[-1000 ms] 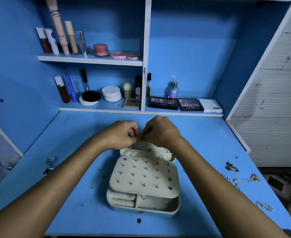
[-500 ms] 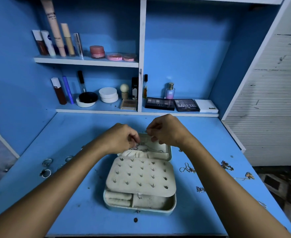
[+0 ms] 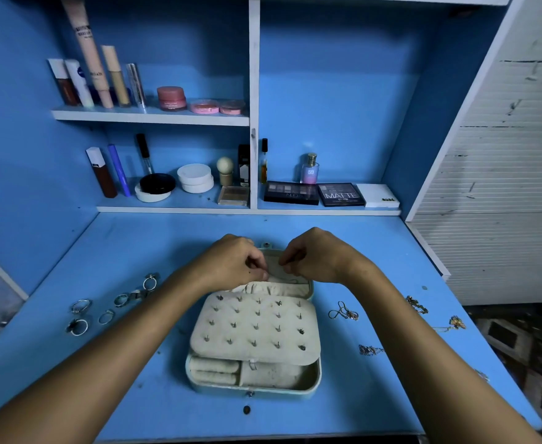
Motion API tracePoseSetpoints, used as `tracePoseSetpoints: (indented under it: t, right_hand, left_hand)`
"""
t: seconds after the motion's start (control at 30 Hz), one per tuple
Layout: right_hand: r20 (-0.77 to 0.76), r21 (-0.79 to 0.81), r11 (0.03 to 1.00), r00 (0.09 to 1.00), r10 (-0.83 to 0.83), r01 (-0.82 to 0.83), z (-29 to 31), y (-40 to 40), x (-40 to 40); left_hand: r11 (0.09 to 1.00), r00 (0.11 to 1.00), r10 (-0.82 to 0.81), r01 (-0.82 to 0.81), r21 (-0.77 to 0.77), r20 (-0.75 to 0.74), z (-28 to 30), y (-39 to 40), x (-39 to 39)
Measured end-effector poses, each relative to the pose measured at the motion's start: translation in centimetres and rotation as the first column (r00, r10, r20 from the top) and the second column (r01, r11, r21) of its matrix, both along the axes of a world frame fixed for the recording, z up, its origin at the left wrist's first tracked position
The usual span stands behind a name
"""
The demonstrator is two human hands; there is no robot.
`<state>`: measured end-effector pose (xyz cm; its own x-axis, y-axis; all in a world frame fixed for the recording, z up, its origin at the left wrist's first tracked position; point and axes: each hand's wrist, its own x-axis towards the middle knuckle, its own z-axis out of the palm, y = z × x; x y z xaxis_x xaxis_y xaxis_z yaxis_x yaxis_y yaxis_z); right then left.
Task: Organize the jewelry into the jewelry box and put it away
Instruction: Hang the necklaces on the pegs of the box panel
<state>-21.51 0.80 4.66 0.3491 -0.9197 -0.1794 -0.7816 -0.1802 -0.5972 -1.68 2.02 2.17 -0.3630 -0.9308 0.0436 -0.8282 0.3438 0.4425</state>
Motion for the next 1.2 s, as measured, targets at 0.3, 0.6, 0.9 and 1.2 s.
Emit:
tracePoseSetpoints:
  t: [0.3, 0.6, 0.9, 1.2]
  right_hand:
    - [-0.136, 0.062, 0.988, 0.98, 0.146, -0.139, 0.1, 0.7, 0.5]
    - [-0.136, 0.091, 0.981, 0.974, 0.181, -0.169, -0.1, 0.5, 0.4]
    - [-0.067, 0.076, 0.981, 0.98, 0.186, -0.18, -0.6, 0.6, -0.2]
    - [-0.026, 0.065, 0.98, 0.981, 0.19, -0.188, -0.4, 0.7, -0.7]
  left_hand:
    - [0.998, 0.995, -0.048, 0.046, 0.032, 0.09, 0.1, 0.2, 0.3]
    - [0.993, 0.995, -0.04, 0.03, 0.117, 0.086, -0.2, 0.5, 0.0]
    - [0.979, 0.993, -0.046, 0.023, 0.2, 0.111, 0.3, 0.7, -0.7]
    - [0.961, 0.998, -0.067, 0.065, 0.269, -0.005, 0.5, 0.5, -1.3]
